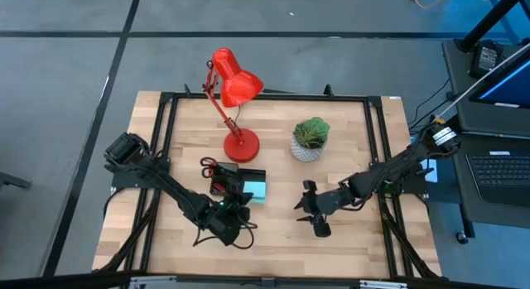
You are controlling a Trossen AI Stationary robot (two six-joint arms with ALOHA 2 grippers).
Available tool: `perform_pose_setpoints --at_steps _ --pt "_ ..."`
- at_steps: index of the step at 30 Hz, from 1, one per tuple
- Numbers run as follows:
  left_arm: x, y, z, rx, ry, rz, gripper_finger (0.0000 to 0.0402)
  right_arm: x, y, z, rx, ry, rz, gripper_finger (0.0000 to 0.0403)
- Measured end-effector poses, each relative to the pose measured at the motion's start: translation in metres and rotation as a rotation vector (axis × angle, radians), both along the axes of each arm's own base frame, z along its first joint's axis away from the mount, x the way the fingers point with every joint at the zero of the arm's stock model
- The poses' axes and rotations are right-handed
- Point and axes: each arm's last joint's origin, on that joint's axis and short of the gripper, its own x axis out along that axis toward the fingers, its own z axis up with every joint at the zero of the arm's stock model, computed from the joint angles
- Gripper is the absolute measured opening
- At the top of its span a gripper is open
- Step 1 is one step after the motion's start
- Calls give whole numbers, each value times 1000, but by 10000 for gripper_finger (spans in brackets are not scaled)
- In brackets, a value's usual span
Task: Pick and place office supplies into organizer
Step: Put the blue sticky notes into the black desk organizer
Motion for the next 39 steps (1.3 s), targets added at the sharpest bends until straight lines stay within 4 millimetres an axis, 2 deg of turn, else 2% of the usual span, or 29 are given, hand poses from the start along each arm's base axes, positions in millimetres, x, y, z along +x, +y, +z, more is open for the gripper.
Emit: perform_pose_setpoints --at_steps 6,17,24,28,39 --pt "-7 6 -3 13 17 69 2 0 0 0 -9 -4 -4 194" --pt "-11 30 -26 14 34 134 2 0 0 0 -9 -10 -2 194" --pt "-6 34 -32 -15 24 80 2 1 -1 0 -44 -24 -12 194" --pt "-3 39 -38 -106 30 49 2 1 -1 0 -44 -24 -14 194" --pt "-7 47 -46 -132 71 46 13 1 -1 0 -44 -23 -13 194"
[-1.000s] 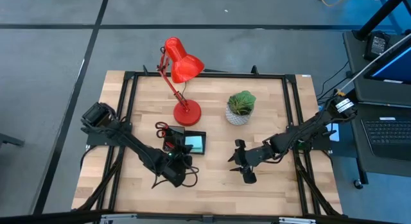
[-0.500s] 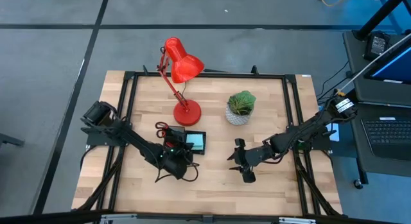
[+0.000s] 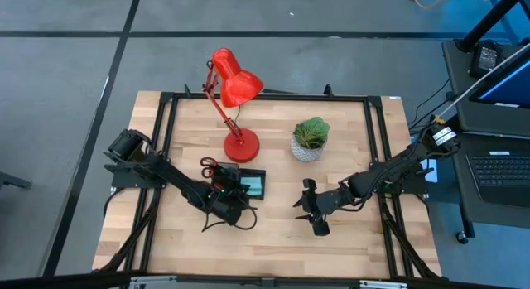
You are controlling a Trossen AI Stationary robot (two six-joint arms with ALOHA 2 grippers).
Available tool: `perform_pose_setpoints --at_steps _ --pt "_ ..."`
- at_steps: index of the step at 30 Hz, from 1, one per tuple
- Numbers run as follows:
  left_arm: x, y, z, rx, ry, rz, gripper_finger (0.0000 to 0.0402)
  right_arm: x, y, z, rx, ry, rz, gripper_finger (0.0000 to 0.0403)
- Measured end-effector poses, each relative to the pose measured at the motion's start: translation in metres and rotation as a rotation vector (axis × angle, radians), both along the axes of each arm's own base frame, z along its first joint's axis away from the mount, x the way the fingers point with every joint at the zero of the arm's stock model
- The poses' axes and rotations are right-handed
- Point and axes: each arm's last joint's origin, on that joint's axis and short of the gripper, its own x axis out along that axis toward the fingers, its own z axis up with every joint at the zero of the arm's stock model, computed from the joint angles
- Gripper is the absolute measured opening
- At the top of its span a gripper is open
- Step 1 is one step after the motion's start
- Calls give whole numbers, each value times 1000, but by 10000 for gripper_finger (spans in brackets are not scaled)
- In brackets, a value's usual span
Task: Pick and place office supplies into organizer
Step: Put the blue sticky notes into the black desk organizer, then return to Home Position
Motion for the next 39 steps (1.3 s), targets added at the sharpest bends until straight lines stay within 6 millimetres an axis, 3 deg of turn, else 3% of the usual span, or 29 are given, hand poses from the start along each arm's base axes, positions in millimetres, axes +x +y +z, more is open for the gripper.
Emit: perform_pose_setpoints --at_steps 11,21,27,32,39 --pt "3 -3 0 -67 -18 -27 89 0 0 0 24 7 -18 194" --pt "1 -4 3 -138 -9 -39 104 0 0 0 25 8 -19 194" --pt "-3 -1 28 -163 -71 -46 110 0 0 0 26 8 -19 194" --pt "-15 4 64 -209 -155 -41 110 0 0 1 29 4 -18 194" --pt "-57 25 101 -301 -306 -33 100 -15 -5 27 70 -80 79 194"
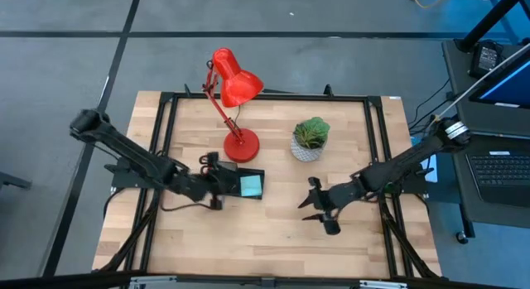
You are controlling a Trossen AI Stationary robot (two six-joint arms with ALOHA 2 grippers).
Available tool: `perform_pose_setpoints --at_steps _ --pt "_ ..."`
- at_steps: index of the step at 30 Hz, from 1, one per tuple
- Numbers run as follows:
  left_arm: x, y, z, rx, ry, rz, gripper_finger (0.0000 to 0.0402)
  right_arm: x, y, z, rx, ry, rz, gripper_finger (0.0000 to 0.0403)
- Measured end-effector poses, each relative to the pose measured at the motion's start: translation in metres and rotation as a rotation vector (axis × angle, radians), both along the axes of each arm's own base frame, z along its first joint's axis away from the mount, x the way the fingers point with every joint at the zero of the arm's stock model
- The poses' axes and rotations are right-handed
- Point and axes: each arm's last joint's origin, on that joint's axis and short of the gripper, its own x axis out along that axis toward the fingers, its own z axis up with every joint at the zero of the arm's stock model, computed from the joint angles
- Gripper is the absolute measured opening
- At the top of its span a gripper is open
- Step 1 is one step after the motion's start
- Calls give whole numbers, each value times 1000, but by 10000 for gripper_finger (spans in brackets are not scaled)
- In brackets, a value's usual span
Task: Pick and place office supplies into organizer
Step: Return to Home Position
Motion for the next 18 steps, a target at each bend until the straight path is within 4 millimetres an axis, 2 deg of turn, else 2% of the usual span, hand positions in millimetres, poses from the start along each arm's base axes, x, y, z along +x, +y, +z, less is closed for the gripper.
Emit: perform_pose_setpoints --at_steps 5,9,14,18 --pt "-40 20 3 -92 -102 34 97 -36 -19 8 53 -102 -6 194" --pt "-64 32 -3 -159 -200 33 97 -67 -36 7 107 -210 -11 194" --pt "-87 46 -15 -219 -307 24 93 -99 -58 -3 152 -310 -42 194" --pt "-99 57 -24 -255 -352 3 89 -115 -70 -13 190 -366 -37 194"
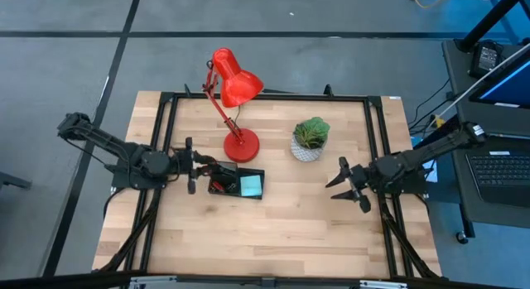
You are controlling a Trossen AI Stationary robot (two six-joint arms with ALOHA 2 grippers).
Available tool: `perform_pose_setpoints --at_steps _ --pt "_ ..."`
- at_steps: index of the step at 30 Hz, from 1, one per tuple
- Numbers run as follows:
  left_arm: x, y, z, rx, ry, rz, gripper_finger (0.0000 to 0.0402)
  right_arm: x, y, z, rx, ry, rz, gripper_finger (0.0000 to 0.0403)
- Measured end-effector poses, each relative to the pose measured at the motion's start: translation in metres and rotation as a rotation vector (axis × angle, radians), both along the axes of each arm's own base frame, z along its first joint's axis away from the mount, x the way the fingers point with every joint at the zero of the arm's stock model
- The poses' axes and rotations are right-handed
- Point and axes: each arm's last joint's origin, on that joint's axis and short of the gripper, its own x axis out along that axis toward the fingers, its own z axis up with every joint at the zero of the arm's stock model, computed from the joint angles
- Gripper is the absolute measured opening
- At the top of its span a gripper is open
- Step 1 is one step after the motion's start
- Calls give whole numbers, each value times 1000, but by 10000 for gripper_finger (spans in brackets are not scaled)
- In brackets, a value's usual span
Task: Pick and place office supplies into organizer
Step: Return to Home Position
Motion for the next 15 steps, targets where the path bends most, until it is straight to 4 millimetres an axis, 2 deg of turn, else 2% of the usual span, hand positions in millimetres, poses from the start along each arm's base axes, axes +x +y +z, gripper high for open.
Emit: perform_pose_setpoints --at_steps 8,15 --pt "-14 26 -8 30 -72 122 81 -16 -20 -19 7 -45 -52 194" --pt "-23 46 0 114 -126 218 71 -33 -37 -1 -61 -93 -134 194"
